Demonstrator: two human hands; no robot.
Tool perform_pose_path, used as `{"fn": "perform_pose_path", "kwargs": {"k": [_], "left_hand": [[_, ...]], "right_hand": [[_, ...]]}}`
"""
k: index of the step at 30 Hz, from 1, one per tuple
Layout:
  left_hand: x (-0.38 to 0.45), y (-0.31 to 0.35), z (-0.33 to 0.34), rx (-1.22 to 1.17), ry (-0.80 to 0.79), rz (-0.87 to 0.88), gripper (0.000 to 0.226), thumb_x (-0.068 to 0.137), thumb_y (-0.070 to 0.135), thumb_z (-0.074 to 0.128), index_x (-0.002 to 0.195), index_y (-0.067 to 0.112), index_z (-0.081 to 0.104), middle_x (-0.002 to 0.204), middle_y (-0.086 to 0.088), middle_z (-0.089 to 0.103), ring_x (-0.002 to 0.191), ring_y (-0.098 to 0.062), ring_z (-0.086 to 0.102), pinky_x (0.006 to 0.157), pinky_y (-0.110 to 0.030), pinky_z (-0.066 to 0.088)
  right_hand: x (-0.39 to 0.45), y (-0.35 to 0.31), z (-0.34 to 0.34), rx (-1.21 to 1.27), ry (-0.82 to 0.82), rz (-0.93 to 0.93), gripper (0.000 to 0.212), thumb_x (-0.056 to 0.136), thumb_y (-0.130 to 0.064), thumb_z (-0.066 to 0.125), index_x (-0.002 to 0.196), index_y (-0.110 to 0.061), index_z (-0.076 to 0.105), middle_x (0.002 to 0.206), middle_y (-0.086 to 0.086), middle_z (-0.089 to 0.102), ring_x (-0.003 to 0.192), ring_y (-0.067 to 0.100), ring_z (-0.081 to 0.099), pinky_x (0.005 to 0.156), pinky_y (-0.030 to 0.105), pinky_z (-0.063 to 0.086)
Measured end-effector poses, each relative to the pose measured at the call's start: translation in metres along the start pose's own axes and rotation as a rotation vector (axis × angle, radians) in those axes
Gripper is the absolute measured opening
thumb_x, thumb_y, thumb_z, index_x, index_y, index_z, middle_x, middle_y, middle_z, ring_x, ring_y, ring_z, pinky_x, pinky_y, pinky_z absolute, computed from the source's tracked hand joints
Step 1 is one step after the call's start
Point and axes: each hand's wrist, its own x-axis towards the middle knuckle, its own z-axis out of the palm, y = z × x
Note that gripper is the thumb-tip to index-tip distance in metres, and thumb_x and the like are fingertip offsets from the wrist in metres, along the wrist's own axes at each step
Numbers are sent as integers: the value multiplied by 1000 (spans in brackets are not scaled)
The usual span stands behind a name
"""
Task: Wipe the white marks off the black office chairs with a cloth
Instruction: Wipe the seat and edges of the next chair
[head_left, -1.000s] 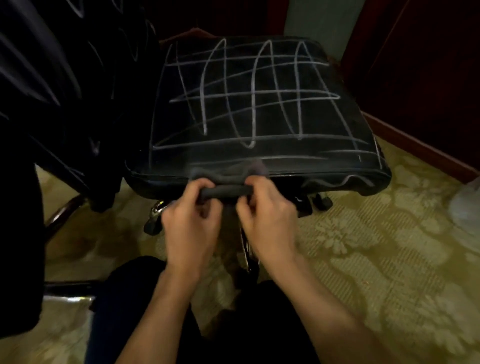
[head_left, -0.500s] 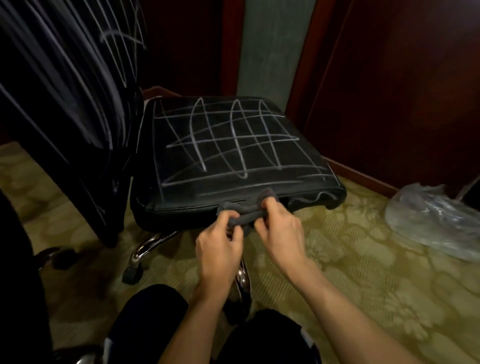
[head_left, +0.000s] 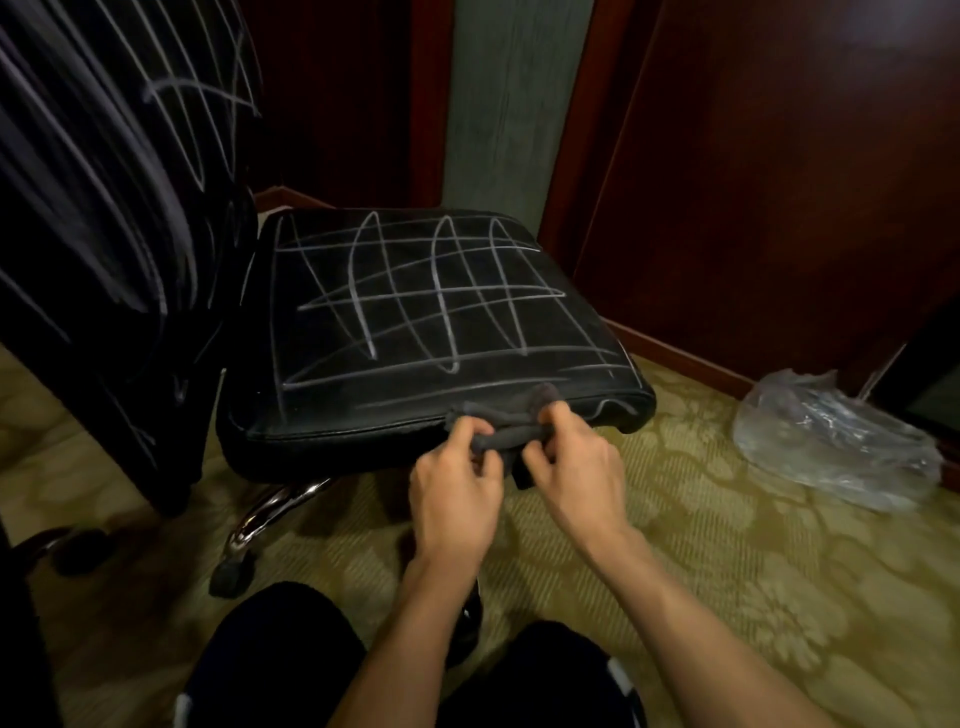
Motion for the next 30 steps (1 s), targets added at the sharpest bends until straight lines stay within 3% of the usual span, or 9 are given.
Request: {"fn": "perform_pose_path", "kwargs": {"k": [3, 8, 12, 14, 16, 18, 21, 25, 30], "left_hand": [[3, 1, 1, -19, 0, -19, 23, 84, 16, 70, 98, 32, 60, 73, 7, 71, 66, -12, 69, 66, -38, 58], [0, -23, -34, 43, 149, -21, 26, 78, 5, 76, 93, 24, 67, 61, 13, 62, 57, -3, 64, 64, -32, 56], [-5, -31, -53, 58, 230, -137, 28, 77, -3, 74, 91, 20, 66, 61, 16, 59, 62, 10, 62, 62, -3, 45], [-6, -28, -52, 51, 243, -202, 31, 80, -4, 72, 91, 23, 62, 64, 19, 59, 63, 17, 60, 63, 2, 41], [-7, -17, -42, 40, 234, -205, 31, 80, -2, 72, 91, 25, 61, 64, 17, 60, 62, 9, 63, 67, -7, 49], [-6, 0, -21, 61, 149, -107, 30, 80, 0, 74, 94, 25, 63, 66, 14, 62, 59, -2, 65, 70, -26, 57], [-3, 22, 10, 40, -7, 8, 25, 83, 7, 72, 94, 27, 62, 71, 12, 66, 62, -5, 66, 66, -33, 58], [1, 18, 13, 46, -28, -27, 19, 84, 12, 69, 92, 27, 61, 66, 10, 64, 61, -6, 63, 65, -37, 56], [0, -2, -12, 128, 19, -42, 19, 82, 12, 73, 91, 25, 62, 72, 12, 67, 67, -8, 65, 76, -29, 52]], "right_hand": [[3, 0, 9, 10, 33, -13, 22, 87, -26, 66, 103, -18, 53, 90, 1, 68, 76, 23, 67, 61, 33, 49], [-5, -36, 41, 138, 52, -65, 21, 81, -26, 64, 97, -13, 57, 79, 4, 68, 65, 28, 66, 53, 35, 49], [-17, -62, 51, 165, 55, -163, 26, 80, -31, 49, 95, -12, 58, 76, 6, 64, 59, 29, 63, 45, 36, 48], [-18, -65, 48, 157, 48, -191, 24, 80, -31, 48, 95, -14, 57, 75, 4, 64, 58, 26, 63, 44, 34, 48], [-16, -51, 40, 145, 50, -198, 25, 80, -29, 52, 100, -14, 59, 78, 3, 65, 59, 25, 64, 46, 34, 50], [-12, -21, 25, 127, 67, -149, 28, 81, -25, 63, 106, -13, 61, 84, 4, 67, 64, 25, 65, 51, 34, 51], [-4, 21, 5, 65, 74, 24, 26, 81, -22, 71, 104, -15, 59, 84, 3, 69, 66, 24, 66, 55, 32, 48], [-1, 20, 12, 96, 48, 31, 24, 81, -20, 70, 100, -14, 56, 79, 3, 68, 65, 25, 66, 56, 33, 48], [-10, -9, 30, 158, 25, 7, 23, 79, -17, 72, 94, -15, 53, 71, 2, 66, 57, 24, 64, 50, 31, 47]]}}
